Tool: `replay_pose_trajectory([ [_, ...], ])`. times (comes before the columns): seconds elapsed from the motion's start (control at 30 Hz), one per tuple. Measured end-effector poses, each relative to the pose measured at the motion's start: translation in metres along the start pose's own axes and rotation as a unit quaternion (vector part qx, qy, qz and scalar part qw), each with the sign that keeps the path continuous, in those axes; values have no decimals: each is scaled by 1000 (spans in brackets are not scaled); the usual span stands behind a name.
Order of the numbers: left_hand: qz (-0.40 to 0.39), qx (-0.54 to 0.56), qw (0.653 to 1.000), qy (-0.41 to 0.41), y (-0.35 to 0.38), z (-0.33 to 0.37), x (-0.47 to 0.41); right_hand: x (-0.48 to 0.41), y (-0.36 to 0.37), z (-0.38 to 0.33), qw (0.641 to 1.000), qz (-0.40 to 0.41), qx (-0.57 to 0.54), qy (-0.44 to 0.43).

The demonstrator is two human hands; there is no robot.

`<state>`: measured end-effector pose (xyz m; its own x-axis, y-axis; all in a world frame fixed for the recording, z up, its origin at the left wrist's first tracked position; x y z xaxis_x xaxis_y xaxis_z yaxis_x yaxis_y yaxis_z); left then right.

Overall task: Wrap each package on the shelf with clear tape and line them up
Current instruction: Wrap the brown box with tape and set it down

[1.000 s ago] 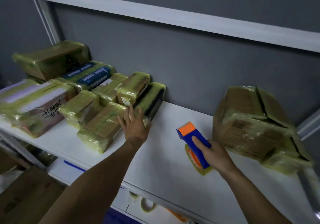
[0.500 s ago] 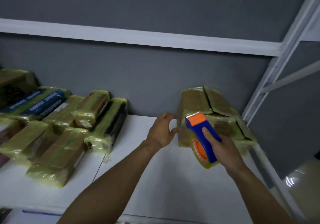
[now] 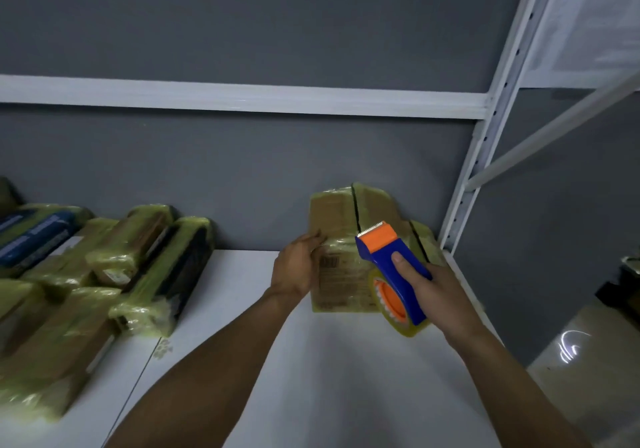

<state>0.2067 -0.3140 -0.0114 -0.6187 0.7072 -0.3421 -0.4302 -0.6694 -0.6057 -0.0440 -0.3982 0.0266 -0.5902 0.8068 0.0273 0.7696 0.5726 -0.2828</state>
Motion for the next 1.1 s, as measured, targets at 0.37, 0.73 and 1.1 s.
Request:
replay_pose_trajectory([
  [0.37,180,-6,982,47,-124,-40,65,-19,44,-26,996,-69,36,-32],
  [0.73,84,-13,990,-110,-87,-48,53,-25,56,-66,990,-82,23,-108],
  [1.1,-58,153,985,-58,-101,-26,95,-29,106,-92,978,-175,54,-103],
])
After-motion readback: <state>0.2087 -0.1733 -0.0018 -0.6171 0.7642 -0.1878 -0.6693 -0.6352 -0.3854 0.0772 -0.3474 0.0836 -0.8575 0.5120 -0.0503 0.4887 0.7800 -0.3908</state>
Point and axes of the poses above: each hand's wrist, its own x-axis away from the middle knuckle, its own y-axis out of the palm, z = x × y, the point moved 10 cm from there along -x, towards the middle knuckle, and after that the axes turned 2 degrees about y, right-handed, at the moved point
